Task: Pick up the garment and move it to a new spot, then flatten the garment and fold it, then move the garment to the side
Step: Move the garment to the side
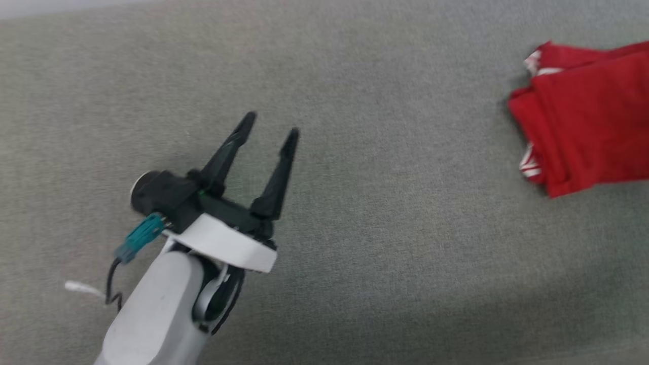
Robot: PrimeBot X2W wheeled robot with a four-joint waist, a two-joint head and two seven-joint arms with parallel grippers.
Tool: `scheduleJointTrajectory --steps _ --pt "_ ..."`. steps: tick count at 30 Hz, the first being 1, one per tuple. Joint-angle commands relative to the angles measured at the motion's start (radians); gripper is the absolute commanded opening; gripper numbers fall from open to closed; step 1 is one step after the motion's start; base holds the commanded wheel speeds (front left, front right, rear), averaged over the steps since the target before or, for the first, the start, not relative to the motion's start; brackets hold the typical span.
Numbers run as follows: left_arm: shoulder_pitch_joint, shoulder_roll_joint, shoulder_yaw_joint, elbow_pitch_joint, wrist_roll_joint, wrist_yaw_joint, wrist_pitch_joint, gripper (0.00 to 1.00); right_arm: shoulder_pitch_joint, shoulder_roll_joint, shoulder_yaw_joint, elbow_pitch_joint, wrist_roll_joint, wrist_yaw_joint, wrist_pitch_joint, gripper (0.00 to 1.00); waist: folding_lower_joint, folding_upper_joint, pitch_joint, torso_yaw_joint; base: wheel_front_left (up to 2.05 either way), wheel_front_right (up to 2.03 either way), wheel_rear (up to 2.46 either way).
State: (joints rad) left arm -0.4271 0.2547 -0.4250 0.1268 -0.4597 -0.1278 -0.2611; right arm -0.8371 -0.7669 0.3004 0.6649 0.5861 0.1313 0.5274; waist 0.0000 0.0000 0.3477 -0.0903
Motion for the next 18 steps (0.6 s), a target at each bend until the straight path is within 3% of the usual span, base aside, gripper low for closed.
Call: scheduleJointTrajectory --steps 1,9,18 --pt "-0.035 -0.001 -0.022 0.004 -0.004 -0.004 -0.005 1.0 -0.033 -0.003 -0.006 0.035 -0.037 -0.001 -0.034 0.0 0.0 0.0 0.029 -0.018 0.0 0.0 0.0" --pt "-0.117 -0.013 -0.092 0.01 -0.003 -0.004 -0.005 1.0 -0.117 0.016 -0.031 0.185 -0.176 -0.001 -0.146 0.0 0.0 0.0 0.081 -0.006 0.0 0.0 0.0" --pt "-0.164 -0.03 -0.112 0.009 -0.012 -0.004 -0.005 1.0 -0.192 0.089 -0.096 0.398 -0.308 -0.001 -0.274 0.0 0.0 0.0 0.124 0.045 0.0 0.0 0.0"
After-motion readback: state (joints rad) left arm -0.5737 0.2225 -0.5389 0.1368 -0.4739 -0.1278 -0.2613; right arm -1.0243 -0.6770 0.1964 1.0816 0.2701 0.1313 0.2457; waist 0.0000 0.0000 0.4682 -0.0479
